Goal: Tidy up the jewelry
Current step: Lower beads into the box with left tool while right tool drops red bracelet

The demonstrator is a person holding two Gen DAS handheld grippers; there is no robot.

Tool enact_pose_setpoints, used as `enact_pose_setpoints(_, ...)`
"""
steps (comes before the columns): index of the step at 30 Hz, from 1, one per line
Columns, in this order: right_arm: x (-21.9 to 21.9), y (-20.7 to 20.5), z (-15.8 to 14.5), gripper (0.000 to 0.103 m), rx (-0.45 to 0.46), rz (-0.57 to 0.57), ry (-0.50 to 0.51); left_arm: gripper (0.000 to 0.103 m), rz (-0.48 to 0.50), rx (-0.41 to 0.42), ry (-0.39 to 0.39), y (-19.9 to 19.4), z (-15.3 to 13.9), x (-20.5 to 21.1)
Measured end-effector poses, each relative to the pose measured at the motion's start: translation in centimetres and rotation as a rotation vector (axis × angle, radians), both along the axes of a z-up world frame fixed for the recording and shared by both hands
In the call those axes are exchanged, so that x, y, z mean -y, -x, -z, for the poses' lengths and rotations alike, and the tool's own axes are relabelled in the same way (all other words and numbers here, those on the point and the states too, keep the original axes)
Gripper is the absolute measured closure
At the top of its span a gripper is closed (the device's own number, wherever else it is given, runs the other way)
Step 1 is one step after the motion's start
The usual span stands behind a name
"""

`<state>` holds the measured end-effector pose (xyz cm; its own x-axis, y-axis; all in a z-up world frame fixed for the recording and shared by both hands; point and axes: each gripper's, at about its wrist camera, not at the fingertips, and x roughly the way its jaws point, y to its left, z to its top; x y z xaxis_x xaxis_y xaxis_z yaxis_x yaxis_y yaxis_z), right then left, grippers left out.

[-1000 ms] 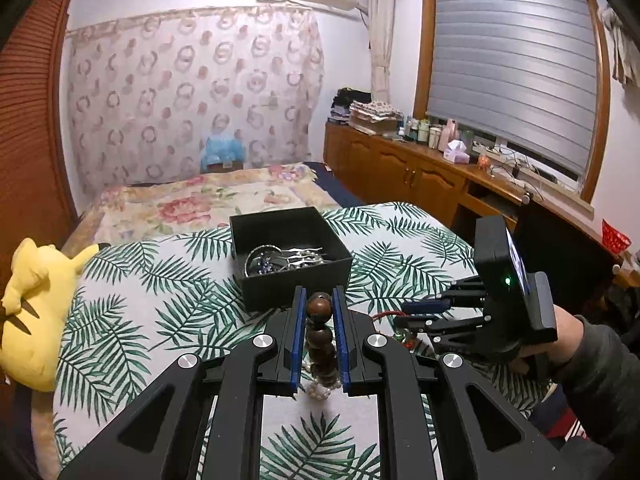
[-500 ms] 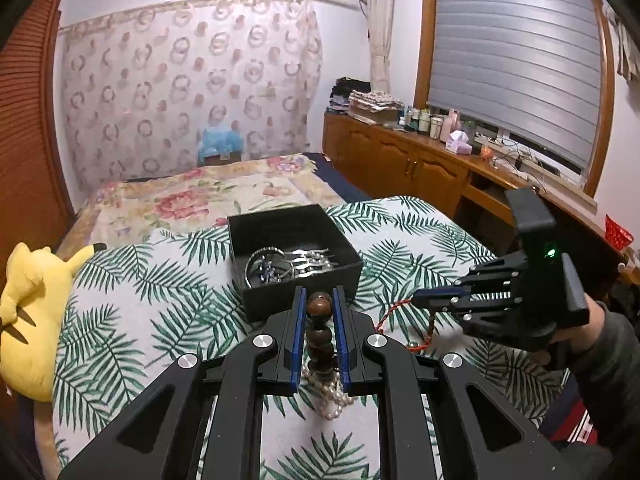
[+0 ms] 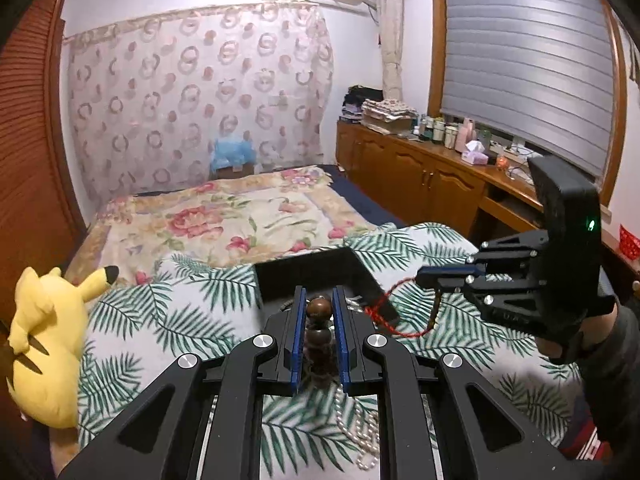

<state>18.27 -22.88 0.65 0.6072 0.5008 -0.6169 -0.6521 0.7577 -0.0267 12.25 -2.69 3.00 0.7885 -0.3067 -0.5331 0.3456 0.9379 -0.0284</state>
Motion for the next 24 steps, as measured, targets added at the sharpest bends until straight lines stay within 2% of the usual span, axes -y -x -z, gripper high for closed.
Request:
enact_pose_setpoints(5, -1.4, -2.3, -0.7, 0.1, 0.015, -0.043, 0.012, 0.091, -0.025, -0.004, -0.011, -1.8, -0.6, 0.0)
enact_pose_setpoints(12, -2.8, -5.5, 0.2, 0.1, -0.037, -0.034, 0.025, 0.091, -0.018, -0.023, 0.029, -4.5, -1.6, -0.6)
enact_pose_setpoints(18, -3.3, -6.0, 0.6, 0.1, -0.041, -0.022, -0.002, 0.091, 0.003, -0.003, 0.036, -5.6, -2.2, -1.2)
enact_pose_setpoints(24, -3.7, -5.6, 1.2, 0.099, -0.118, -0.046, -0.046, 0.091, 0.046, -0.007, 0.013, -7.2, -1.8, -0.8)
